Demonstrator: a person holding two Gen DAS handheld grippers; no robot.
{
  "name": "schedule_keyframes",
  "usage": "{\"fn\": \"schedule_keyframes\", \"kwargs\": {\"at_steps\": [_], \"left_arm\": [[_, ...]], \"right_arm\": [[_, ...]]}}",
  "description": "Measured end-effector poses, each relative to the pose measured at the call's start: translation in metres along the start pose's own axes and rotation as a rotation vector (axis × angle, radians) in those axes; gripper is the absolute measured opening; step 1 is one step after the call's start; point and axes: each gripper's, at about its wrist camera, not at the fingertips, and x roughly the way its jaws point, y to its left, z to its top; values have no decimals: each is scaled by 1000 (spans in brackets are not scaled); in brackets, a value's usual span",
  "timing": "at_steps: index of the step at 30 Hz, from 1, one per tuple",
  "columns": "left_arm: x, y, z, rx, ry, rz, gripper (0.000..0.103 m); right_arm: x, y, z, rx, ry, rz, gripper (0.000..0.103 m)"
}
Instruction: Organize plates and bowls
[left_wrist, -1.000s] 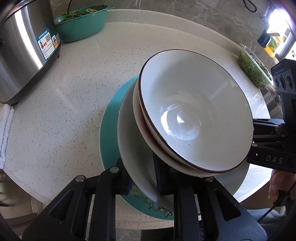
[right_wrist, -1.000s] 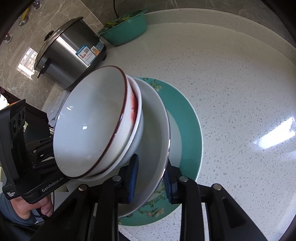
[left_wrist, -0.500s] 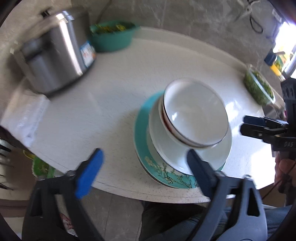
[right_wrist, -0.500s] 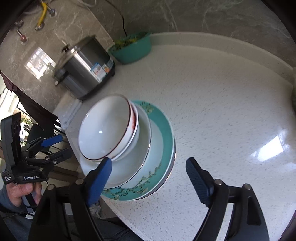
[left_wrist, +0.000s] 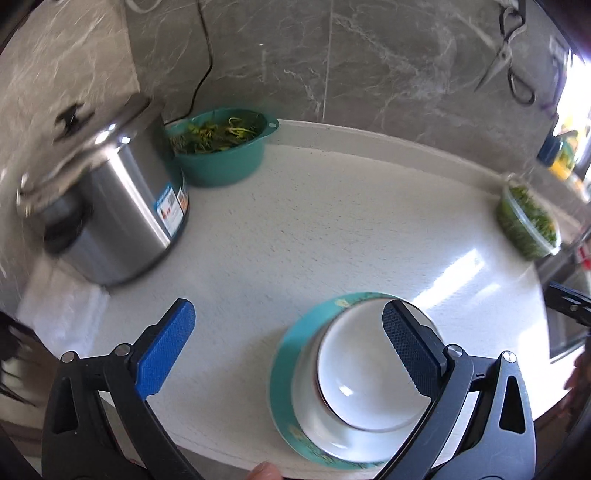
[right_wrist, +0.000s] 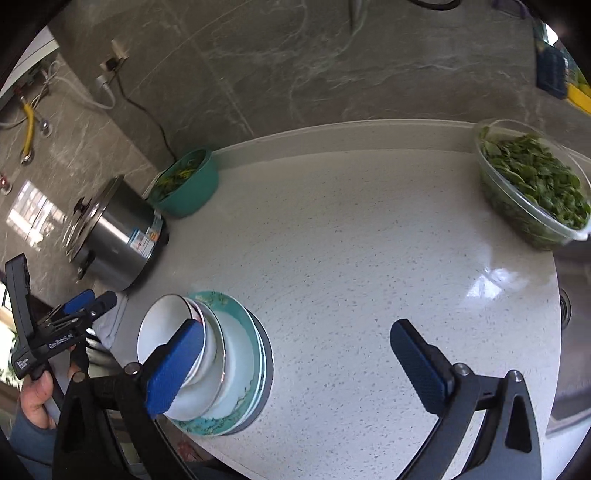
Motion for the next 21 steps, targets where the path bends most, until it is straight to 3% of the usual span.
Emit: {"fn": "schedule_keyframes", "kwargs": {"at_steps": [6,10,13,17,21], "left_arm": [[19,2,19,101,-3,-33,103],[36,13,36,121,57,-137,103],[39,16,47,135,50,-179,103],[38,6,60,205,37,-176,103],[36,4,66,183,68,-183,103]], "right_arm": [[2,34,-2,84,-84,-91,103],[4,59,-4,132,-133,-147,103],[6,72,-5,160,-147,-192,103],[11,79,-3,199,-119,-249,103],[6,85,-3,201,-102,-276,103]]}}
